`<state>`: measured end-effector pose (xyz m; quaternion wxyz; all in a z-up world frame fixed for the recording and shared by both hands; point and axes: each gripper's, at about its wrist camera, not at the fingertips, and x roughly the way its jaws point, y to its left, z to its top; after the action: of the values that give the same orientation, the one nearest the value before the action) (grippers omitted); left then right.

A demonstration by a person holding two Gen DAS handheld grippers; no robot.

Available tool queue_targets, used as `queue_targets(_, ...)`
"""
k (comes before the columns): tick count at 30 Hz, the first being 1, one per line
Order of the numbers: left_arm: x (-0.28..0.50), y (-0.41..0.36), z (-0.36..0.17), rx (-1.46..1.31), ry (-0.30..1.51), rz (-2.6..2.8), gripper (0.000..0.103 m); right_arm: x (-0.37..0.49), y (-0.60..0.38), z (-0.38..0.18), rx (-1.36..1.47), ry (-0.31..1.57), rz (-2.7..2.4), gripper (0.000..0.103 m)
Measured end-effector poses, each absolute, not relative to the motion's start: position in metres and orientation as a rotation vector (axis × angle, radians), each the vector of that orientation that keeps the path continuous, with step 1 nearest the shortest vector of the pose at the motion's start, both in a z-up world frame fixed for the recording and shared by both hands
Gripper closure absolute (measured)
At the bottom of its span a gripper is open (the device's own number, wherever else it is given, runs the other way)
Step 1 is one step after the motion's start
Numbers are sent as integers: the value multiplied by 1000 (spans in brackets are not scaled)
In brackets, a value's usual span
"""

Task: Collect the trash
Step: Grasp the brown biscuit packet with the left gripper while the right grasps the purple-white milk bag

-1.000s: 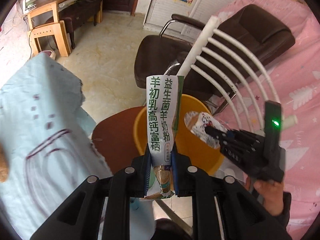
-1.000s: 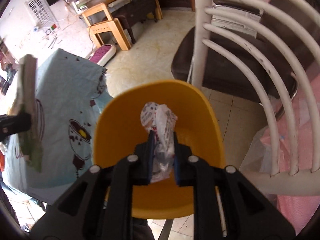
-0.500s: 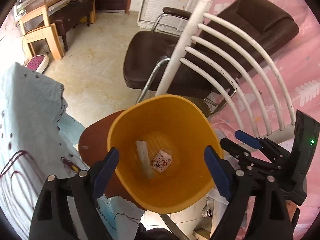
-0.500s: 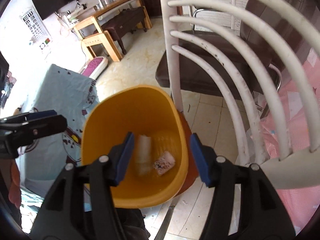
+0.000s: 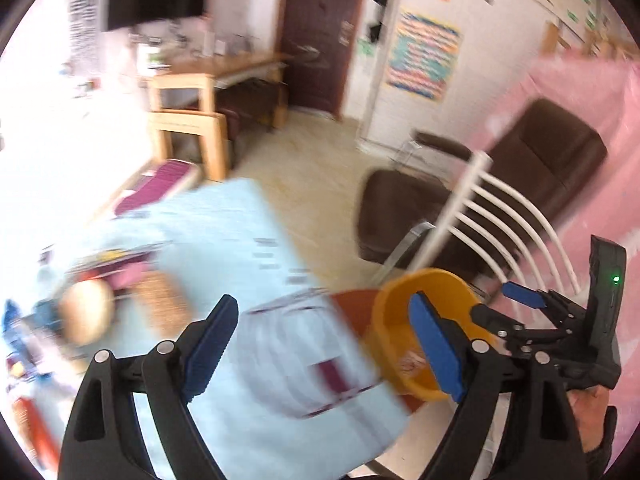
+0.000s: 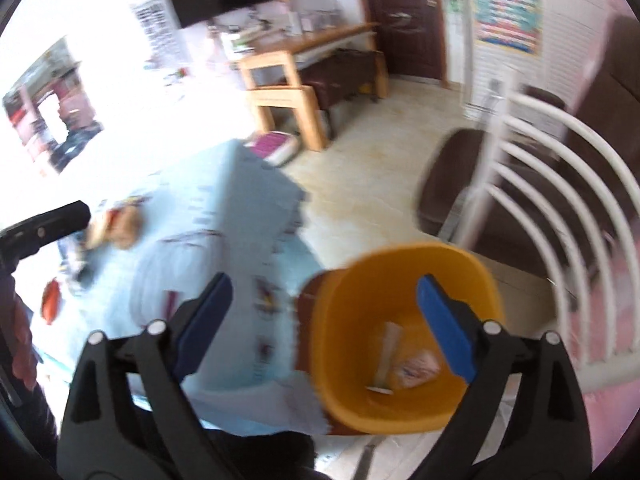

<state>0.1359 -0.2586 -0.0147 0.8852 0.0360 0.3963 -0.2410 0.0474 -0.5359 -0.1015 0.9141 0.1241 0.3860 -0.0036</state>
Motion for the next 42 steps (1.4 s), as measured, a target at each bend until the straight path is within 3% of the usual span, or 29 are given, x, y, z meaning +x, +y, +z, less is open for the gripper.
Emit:
queue_targets(8, 137, -80, 3, 16, 829, -190, 19, 103, -391, -69, 159, 785, 318, 7)
queue_targets(15, 131, 28, -12, -12, 923, -77, 19, 145, -278, -64, 104, 826, 532, 7)
queue_targets(19, 134, 49, -37, 25, 990, -84, 29, 161, -234, -64, 74, 855, 598, 7)
queue_targets(28, 143, 59, -70, -9, 1040, -145, 29, 169, -202, -68, 11, 903, 588, 7)
queue_targets(32, 150, 64, -77, -34, 1059, -154, 52, 177, -196, -73, 8, 946, 597, 7)
queue_targets(35, 150, 69, -81, -52, 1058, -161, 64, 186, -190, -78, 31, 992, 626, 6)
queue_targets(42, 150, 88, -84, -96, 1056, -166, 80, 199, -165, -92, 3, 1097, 652, 6)
